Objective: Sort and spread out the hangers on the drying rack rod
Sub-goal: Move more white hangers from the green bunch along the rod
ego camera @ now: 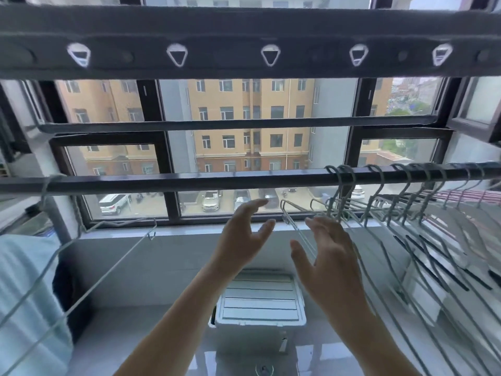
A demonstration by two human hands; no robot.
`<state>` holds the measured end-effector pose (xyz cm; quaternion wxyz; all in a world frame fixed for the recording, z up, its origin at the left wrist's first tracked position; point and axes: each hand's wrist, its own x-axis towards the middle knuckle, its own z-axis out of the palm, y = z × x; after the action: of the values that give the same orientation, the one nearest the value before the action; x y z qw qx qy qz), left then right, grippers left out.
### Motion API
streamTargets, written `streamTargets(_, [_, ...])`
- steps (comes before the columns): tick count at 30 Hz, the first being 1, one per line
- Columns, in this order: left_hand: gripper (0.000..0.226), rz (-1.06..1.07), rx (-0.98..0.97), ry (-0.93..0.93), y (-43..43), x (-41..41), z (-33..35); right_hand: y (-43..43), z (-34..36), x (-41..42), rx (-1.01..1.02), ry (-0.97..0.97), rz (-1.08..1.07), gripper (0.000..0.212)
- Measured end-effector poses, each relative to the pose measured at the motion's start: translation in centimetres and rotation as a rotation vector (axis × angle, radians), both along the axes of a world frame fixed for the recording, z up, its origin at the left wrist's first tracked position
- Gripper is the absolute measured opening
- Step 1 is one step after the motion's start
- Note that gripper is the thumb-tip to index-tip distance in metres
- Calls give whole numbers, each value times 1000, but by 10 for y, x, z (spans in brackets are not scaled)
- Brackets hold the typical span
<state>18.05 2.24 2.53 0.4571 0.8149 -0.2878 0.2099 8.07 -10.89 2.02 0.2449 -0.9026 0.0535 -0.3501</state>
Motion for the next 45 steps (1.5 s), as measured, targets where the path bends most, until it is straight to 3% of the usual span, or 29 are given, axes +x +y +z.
streamTargets(4, [30, 261, -87, -13, 64, -8, 14, 34, -6, 11, 39, 41, 130, 45])
streamTargets(6, [22, 462, -120, -114, 107, -15, 13, 54, -11, 17, 43, 58, 195, 42])
streamTargets(9, [26, 836, 15, -289, 171, -21, 6, 76, -17, 21, 83, 63, 270, 37])
streamTargets(11, [29, 1068, 185, -243, 213, -27, 3, 93, -19, 23, 91, 64, 334, 35])
streamTargets(13, [34, 1136, 237, -38, 237, -37, 2, 109, -19, 25, 83, 63, 392, 33])
streamTargets(16, [30, 1086, 220, 148, 248, -41, -7, 126, -20, 25, 60, 50, 437, 33])
streamTargets(21, [13, 1046, 161, 6, 251, -38, -13, 136, -25, 21, 20, 49, 458, 43])
streamTargets(27, [13, 998, 155, -117, 251, -15, 8, 125, -29, 18, -18, 66, 408, 27])
streamTargets(33, [14, 924, 269, -73, 245, 20, 15, 124, -32, 16, -21, 86, 405, 29])
streamTargets(42, [3, 438, 273, 97, 236, 8, -32, 120, -44, 35, 1, 143, 372, 40])
streamTargets(45, [14, 346, 282, 104, 239, 7, -45, 117, -49, 44, -12, 201, 347, 50])
